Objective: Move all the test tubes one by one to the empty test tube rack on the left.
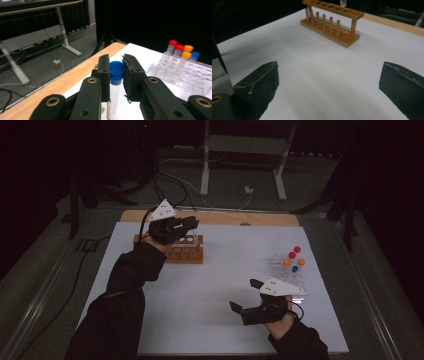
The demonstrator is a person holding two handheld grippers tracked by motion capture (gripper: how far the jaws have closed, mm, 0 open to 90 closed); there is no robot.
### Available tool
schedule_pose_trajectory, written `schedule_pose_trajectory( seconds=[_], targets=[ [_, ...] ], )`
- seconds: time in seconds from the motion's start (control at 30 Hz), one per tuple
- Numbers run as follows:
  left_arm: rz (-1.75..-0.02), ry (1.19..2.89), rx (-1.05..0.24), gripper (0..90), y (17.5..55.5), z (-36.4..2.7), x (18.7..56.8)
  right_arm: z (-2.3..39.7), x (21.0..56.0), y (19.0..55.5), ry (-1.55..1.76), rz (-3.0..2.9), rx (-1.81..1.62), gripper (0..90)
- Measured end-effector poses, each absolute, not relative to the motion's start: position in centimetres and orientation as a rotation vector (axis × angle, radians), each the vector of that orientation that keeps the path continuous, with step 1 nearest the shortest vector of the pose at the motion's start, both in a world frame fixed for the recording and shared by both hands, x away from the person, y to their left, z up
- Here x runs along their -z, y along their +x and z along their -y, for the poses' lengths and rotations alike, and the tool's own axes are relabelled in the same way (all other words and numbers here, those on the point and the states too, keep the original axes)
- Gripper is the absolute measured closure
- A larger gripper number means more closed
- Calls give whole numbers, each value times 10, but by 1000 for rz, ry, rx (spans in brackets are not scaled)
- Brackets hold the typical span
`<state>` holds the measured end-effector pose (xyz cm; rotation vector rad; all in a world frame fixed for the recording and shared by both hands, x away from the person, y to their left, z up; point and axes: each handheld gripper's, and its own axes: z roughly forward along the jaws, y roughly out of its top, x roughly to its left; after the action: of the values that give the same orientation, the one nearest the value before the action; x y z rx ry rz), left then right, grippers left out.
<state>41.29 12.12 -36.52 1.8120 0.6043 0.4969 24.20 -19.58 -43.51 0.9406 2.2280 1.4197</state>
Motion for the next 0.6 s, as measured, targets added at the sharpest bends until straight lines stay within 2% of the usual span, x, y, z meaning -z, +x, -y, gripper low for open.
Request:
schedule_pose_trajectory(
  seconds=[0.23, 0.6],
  targets=[
    [-685, 1797, -549, 780, 436, -129, 374, 197, 435, 242, 943, -2224, -1434, 15],
    [-725, 1805, -584, 780, 449, -124, 396, 199, 435, 241, 936, -2227, -1436, 15]
  ],
)
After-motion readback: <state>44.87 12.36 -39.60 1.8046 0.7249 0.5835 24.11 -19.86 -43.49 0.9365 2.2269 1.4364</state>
